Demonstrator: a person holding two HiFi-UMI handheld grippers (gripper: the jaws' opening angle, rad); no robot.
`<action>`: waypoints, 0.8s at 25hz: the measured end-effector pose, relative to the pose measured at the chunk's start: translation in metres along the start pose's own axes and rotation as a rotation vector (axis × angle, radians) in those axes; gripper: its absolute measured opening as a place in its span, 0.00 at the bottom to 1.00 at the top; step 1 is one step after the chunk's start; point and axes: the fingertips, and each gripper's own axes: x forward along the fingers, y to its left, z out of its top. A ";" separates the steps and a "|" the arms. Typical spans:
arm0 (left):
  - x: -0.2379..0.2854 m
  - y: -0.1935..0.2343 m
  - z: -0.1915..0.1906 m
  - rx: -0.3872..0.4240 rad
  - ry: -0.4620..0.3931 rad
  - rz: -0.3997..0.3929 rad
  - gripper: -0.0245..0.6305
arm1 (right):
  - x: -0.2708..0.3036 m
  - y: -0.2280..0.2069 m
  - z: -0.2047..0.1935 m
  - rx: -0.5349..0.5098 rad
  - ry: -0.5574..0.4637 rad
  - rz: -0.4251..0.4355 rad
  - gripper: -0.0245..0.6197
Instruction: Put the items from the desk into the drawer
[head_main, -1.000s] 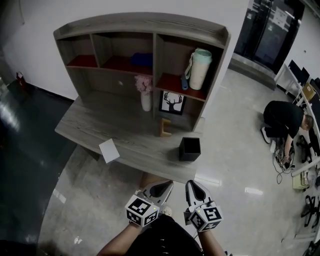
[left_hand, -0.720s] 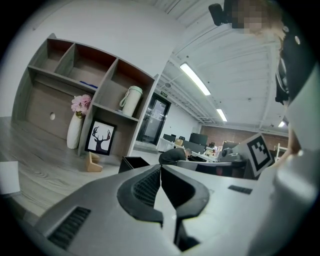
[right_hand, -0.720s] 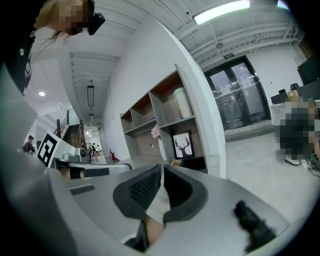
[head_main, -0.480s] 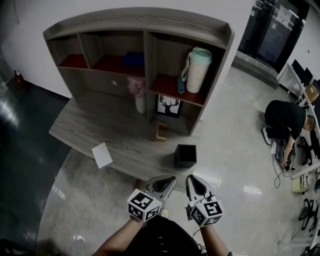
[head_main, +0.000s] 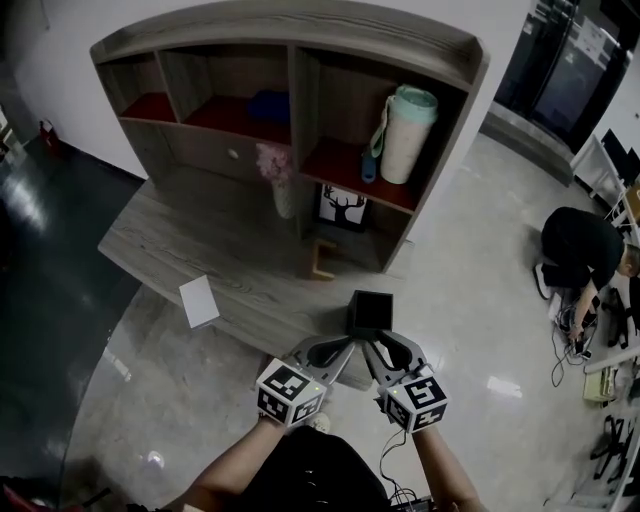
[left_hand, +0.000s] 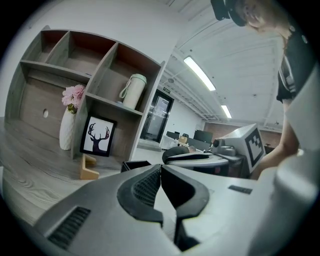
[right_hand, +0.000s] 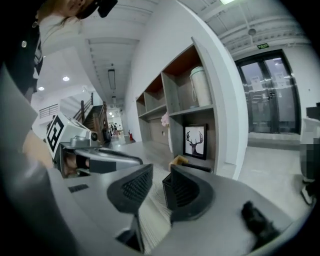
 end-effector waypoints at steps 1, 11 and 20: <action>0.002 0.003 0.003 -0.010 -0.003 0.005 0.06 | 0.003 -0.001 0.000 -0.041 0.027 0.023 0.24; 0.013 0.026 0.007 0.020 0.028 0.050 0.06 | 0.027 -0.010 -0.019 -0.509 0.361 0.321 0.29; 0.024 0.046 -0.010 0.018 0.067 0.063 0.06 | 0.044 -0.014 -0.051 -0.710 0.600 0.423 0.29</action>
